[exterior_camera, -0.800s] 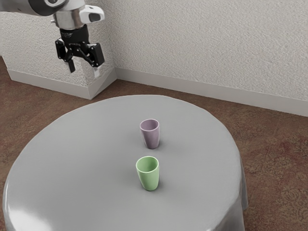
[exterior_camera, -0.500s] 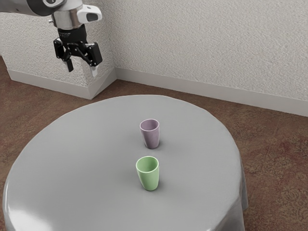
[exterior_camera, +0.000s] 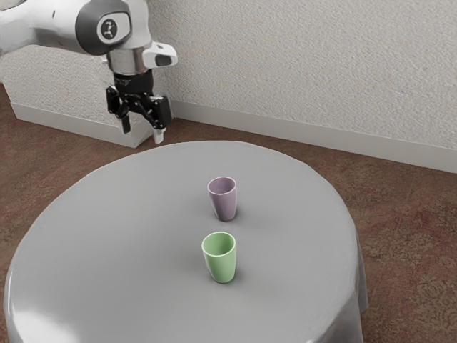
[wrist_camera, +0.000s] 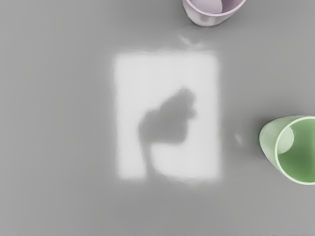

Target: Place the right cup onto the left cup

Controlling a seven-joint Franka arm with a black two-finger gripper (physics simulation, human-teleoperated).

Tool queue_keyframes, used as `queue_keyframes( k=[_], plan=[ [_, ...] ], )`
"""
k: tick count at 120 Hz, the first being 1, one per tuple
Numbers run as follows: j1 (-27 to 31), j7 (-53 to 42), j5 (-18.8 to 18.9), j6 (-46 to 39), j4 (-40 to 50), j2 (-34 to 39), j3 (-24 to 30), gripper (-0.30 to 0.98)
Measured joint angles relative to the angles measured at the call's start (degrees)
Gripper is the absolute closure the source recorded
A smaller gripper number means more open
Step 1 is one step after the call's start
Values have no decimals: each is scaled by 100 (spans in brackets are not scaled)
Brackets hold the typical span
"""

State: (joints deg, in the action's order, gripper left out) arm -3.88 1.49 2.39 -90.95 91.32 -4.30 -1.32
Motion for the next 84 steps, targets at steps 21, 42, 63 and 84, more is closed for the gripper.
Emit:
queue_keyframes(
  k=[21,42,63,84],
  plan=[
    [54,-112,-23,-367,285,-150,6,0],
    [39,-198,-33,-746,621,-196,19,0],
    [45,-256,-41,-1114,958,-187,74,0],
    [36,-291,-80,-1441,1325,-111,129,0]
  ],
)
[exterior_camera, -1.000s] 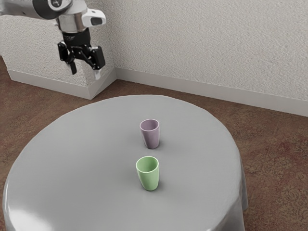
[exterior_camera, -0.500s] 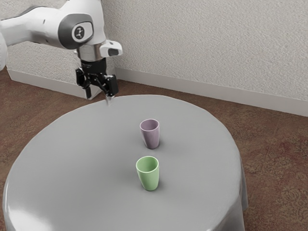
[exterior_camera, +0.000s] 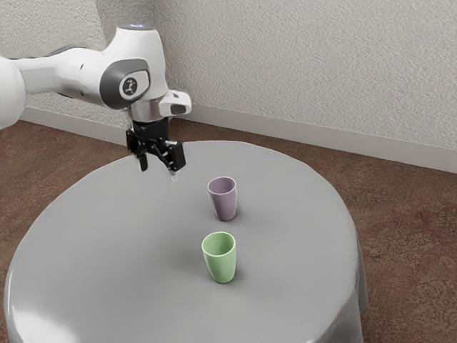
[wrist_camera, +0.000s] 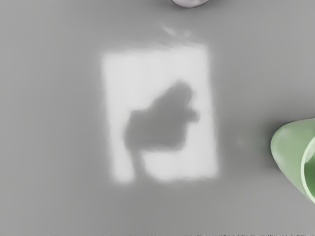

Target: Place the right cup onto the left cup

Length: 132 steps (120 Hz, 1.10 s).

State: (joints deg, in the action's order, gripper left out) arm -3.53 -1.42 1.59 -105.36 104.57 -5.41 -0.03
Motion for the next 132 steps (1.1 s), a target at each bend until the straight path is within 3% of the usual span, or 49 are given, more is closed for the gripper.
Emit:
queue_keyframes(
  k=[37,92,132],
  plan=[
    [15,89,-43,-452,597,199,222,0],
    [-13,1115,-523,-513,863,212,416,0],
    [6,1590,-501,-571,945,142,522,0]
  ],
)
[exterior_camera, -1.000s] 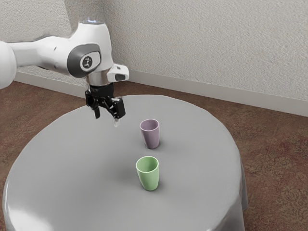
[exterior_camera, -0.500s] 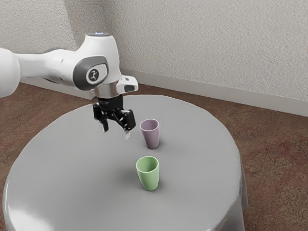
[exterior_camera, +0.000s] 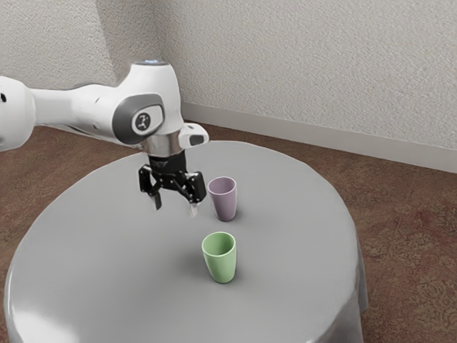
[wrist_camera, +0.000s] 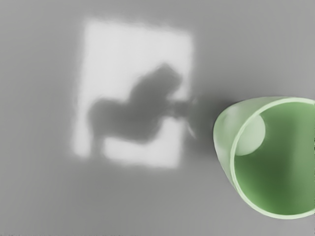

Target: Place the right cup onto the left cup

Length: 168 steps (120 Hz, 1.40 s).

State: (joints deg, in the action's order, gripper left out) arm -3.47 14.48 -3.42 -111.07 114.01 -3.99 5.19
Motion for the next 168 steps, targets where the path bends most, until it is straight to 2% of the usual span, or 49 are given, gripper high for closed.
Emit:
queue_keyframes(
  k=[60,113,168],
  plan=[
    [-91,330,8,-289,278,-109,135,0],
    [-178,457,-1,-349,-212,-715,140,0],
    [-179,520,-2,-481,-246,-1066,139,0]
  ],
)
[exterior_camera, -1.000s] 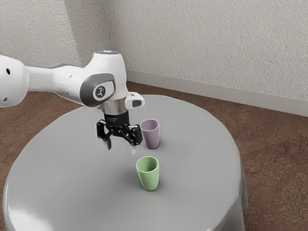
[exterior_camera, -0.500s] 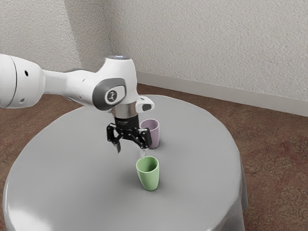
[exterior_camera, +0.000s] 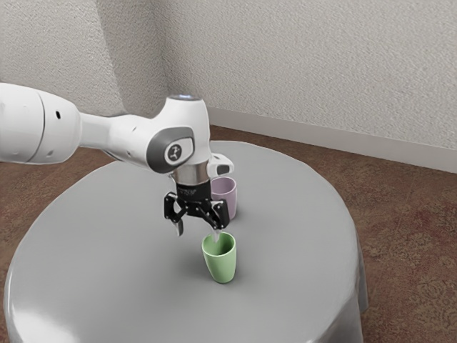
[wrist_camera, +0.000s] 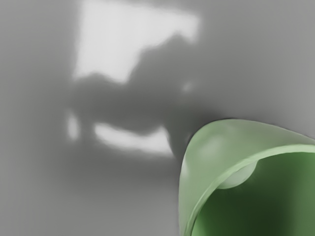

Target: Place the right cup onto the left cup

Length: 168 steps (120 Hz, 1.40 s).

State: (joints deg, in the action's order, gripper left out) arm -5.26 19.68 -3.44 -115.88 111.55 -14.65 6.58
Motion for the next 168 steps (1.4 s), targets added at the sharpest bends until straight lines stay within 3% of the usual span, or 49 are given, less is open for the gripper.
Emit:
queue_keyframes(
  k=[78,168],
  plan=[
    [-80,30,-10,-114,-149,-399,-7,1],
    [-80,68,-1,-248,-135,-429,-8,51]
  ],
)
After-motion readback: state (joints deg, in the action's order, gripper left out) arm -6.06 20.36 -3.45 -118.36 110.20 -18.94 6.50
